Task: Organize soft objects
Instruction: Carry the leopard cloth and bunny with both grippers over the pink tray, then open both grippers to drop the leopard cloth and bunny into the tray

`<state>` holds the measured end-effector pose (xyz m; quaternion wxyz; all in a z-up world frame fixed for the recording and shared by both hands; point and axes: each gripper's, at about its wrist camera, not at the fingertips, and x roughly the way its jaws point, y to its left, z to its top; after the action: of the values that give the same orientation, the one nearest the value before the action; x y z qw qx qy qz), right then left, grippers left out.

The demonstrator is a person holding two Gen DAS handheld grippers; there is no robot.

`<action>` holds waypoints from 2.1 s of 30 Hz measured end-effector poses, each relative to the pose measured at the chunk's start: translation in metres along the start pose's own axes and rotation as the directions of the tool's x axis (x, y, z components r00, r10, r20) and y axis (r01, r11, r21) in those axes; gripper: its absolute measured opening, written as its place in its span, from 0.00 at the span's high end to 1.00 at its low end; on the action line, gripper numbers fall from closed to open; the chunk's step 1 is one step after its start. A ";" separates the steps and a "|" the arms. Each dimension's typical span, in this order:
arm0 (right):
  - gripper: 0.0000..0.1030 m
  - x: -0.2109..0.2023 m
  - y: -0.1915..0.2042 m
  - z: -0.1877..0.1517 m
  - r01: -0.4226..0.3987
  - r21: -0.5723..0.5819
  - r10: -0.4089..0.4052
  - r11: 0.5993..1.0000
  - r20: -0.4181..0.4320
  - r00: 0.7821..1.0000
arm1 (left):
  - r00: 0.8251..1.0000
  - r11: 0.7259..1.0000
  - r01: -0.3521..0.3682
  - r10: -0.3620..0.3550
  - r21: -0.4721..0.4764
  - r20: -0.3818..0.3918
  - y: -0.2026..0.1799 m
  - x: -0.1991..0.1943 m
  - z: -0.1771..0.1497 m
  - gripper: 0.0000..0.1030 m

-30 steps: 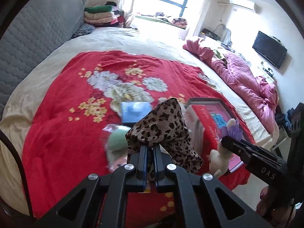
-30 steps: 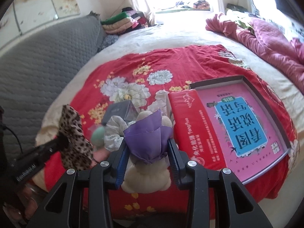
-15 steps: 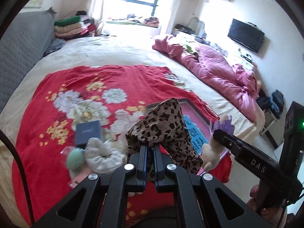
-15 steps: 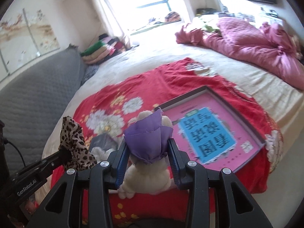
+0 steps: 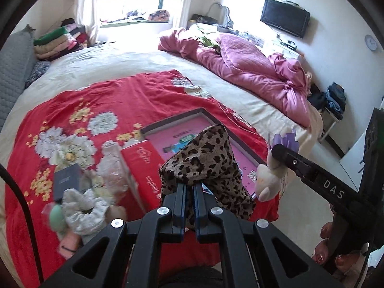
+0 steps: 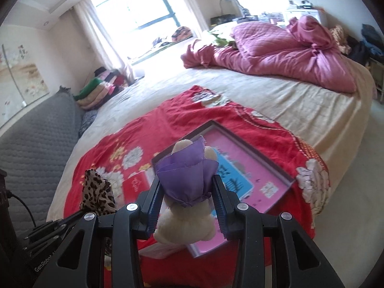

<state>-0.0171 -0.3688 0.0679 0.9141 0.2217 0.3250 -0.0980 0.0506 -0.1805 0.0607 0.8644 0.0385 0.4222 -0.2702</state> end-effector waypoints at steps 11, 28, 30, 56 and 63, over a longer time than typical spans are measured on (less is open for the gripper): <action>0.60 0.022 -0.029 0.003 0.116 -0.007 -0.116 0.993 0.007 0.993 | 0.993 0.997 -0.003 0.012 0.080 -0.116 -0.036 0.066 0.011 0.95; 0.60 0.065 -0.060 0.001 0.178 -0.007 -0.178 0.984 -0.033 0.983 | 0.972 0.986 -0.039 0.075 0.160 -0.225 -0.057 0.139 0.007 0.95; 0.60 0.069 -0.058 0.002 0.193 -0.029 -0.194 0.981 -0.031 0.981 | 0.971 0.986 -0.039 0.075 0.160 -0.228 -0.058 0.144 0.007 0.95; 0.57 0.153 -0.090 -0.009 0.241 -0.040 -0.244 0.970 -0.204 0.948 | 0.952 0.978 -0.023 0.084 0.207 -0.294 -0.066 0.179 -0.004 0.94; 0.56 0.149 -0.092 -0.009 0.223 -0.028 -0.224 0.974 -0.197 0.954 | 0.943 0.977 -0.054 0.118 0.207 -0.311 -0.064 0.185 -0.003 0.93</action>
<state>0.0630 -0.4506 -0.0653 0.8607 0.1898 0.4381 -0.1770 0.1086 -0.3143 -0.0699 0.7869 0.1855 0.5268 -0.2625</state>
